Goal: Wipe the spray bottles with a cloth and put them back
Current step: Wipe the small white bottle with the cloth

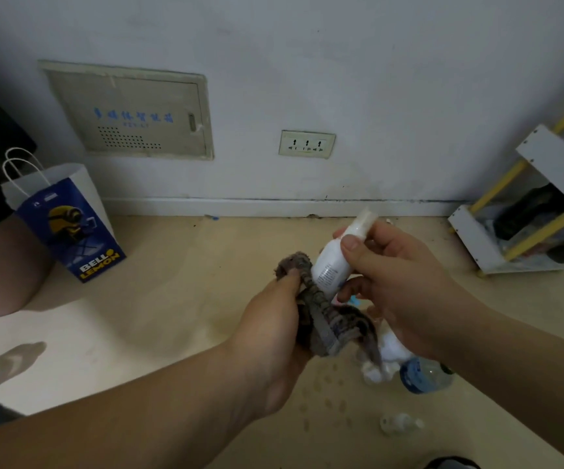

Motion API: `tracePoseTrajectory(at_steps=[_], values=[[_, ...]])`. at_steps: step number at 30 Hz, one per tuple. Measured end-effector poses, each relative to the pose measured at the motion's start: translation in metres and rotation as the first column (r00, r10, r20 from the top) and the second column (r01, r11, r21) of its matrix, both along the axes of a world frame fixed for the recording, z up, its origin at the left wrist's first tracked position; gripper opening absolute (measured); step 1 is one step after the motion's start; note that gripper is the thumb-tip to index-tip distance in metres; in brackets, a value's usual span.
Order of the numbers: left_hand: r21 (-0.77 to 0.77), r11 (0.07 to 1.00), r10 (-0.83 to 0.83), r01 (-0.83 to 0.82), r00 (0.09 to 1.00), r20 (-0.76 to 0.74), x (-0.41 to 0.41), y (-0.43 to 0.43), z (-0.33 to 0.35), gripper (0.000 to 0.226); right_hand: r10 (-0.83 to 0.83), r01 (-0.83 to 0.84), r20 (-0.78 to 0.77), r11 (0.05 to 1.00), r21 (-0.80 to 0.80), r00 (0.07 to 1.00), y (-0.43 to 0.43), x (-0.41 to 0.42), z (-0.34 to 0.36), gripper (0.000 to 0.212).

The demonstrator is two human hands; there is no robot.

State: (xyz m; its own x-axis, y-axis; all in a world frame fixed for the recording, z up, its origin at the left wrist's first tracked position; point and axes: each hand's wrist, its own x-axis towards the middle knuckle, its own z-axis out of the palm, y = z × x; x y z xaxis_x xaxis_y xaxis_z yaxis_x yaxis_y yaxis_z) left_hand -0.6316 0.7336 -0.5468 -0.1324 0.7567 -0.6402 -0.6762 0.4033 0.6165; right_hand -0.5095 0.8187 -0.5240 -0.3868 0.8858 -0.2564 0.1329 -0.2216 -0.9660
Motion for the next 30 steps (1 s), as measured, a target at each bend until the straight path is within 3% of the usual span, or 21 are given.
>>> tracePoseTrajectory(at_steps=[2, 5, 8, 10, 12, 14, 16, 20, 24, 27, 30], values=[[-0.048, 0.993, -0.111, 0.104, 0.977, -0.181, 0.001, 0.001, -0.002, 0.029, 0.010, -0.018, 0.096, 0.997, 0.078, 0.995, -0.003, 0.002, -0.004, 0.011], [-0.112, 0.970, -0.243, 0.216, 0.864, -0.442, -0.001, 0.002, 0.001, 0.026, 0.021, -0.055, 0.197, 0.983, 0.173, 0.980, -0.008, 0.003, -0.008, 0.009], [-0.147, 0.955, -0.296, 0.259, 0.763, -0.574, -0.006, 0.006, 0.005, 0.032, 0.007, -0.024, 0.178, 0.995, 0.095, 0.984, -0.005, 0.004, -0.009, 0.009], [-0.109, 0.975, -0.223, 0.195, 0.848, -0.481, -0.013, 0.009, 0.004, 0.029, -0.006, 0.010, 0.052, 0.997, -0.083, 0.999, -0.003, 0.004, -0.008, 0.016], [-0.044, 0.992, -0.120, 0.115, 0.978, -0.172, -0.020, 0.012, 0.003, 0.027, 0.000, -0.021, -0.091, 0.973, -0.229, 0.996, -0.004, 0.003, -0.002, 0.022], [0.049, 0.992, -0.120, 0.115, 0.987, 0.103, -0.024, 0.013, 0.006, 0.028, 0.012, -0.066, -0.186, 0.955, -0.289, 0.982, -0.003, 0.003, 0.003, 0.024], [0.045, 0.995, -0.099, 0.094, 0.986, 0.132, -0.023, 0.016, 0.007, 0.028, 0.015, -0.069, -0.196, 0.958, -0.277, 0.981, 0.000, 0.003, 0.003, 0.025], [-0.053, 0.999, 0.006, -0.012, 0.994, -0.112, -0.019, 0.017, 0.010, 0.020, -0.027, 0.014, -0.087, 0.988, -0.154, 0.996, 0.002, 0.005, -0.007, 0.020], [-0.056, 0.993, -0.119, 0.106, 0.925, -0.361, -0.015, 0.013, 0.017, 0.027, -0.071, 0.055, 0.170, 0.993, 0.102, 0.983, 0.004, 0.008, -0.009, 0.013], [0.038, 0.986, -0.117, 0.161, 0.840, -0.529, -0.017, 0.011, 0.028, 0.028, -0.094, 0.076, 0.205, 0.992, 0.096, 0.974, 0.008, 0.011, -0.006, 0.024], [0.206, 0.923, -0.056, 0.326, 0.642, -0.765, -0.022, 0.011, 0.032, 0.029, -0.070, 0.061, 0.202, 0.997, 0.054, 0.977, 0.006, 0.010, -0.004, 0.029]])
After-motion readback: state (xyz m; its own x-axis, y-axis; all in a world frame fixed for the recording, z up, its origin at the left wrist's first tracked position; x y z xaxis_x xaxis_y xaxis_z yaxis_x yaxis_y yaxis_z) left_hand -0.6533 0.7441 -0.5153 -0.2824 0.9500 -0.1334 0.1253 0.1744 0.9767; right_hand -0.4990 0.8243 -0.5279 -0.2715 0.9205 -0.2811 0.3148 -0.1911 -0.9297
